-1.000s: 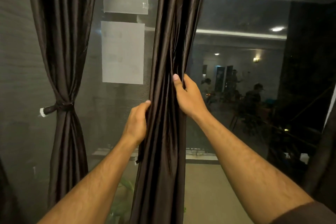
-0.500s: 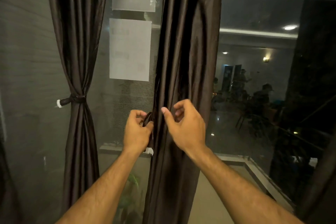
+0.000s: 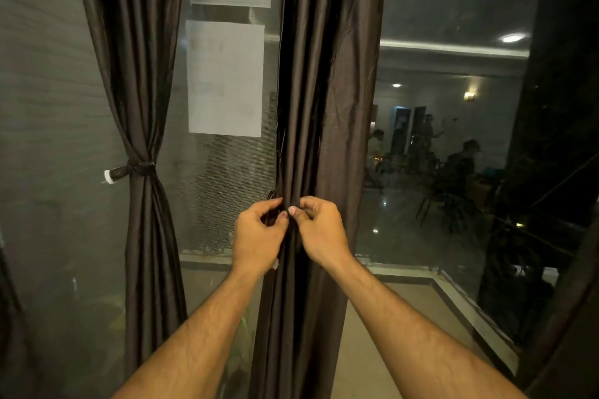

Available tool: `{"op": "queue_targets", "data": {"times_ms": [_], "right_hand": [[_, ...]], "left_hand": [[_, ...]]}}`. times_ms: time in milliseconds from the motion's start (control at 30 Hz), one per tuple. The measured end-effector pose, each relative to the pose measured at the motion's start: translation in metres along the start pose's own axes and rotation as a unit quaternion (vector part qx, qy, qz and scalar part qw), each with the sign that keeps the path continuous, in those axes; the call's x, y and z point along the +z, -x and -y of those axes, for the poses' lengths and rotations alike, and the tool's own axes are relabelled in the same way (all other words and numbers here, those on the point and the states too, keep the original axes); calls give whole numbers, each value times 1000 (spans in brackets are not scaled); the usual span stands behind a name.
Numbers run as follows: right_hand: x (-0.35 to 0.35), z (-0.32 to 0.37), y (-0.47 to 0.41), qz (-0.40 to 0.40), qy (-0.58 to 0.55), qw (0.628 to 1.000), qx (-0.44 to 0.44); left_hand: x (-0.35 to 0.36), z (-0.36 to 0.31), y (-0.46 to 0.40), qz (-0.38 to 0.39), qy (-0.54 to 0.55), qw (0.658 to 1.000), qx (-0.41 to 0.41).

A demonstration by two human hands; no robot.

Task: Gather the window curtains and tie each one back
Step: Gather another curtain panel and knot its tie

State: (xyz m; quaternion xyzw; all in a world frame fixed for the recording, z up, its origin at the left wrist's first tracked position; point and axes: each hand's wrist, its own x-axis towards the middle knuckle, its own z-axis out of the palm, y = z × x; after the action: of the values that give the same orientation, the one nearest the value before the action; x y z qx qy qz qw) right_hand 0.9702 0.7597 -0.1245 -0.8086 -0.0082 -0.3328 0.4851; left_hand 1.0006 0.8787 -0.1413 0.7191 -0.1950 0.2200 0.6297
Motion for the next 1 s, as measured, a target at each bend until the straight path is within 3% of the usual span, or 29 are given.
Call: {"op": "queue_targets", "data": {"times_ms": [167, 267, 467, 667, 800, 933, 1000], "right_hand": [[-12, -12, -4, 31, -48, 998, 5], [-12, -18, -6, 14, -55, 998, 16], [-14, -23, -1, -106, 27, 994, -13], [-3, 4, 9, 14, -14, 998, -54], [-4, 7, 8, 74, -139, 984, 89], [-12, -20, 14, -71, -12, 997, 18], [-14, -27, 15, -128, 31, 991, 35]], "left_hand": [[6, 2, 1, 16, 12, 1000, 20], [9, 4, 3, -16, -14, 999, 36], [5, 2, 20, -130, -52, 987, 80], [5, 10, 23, -40, -63, 986, 146], [1, 9, 24, -71, -68, 987, 124], [-4, 8, 23, -108, -86, 985, 100], [-7, 6, 26, -116, -80, 986, 88]]}}
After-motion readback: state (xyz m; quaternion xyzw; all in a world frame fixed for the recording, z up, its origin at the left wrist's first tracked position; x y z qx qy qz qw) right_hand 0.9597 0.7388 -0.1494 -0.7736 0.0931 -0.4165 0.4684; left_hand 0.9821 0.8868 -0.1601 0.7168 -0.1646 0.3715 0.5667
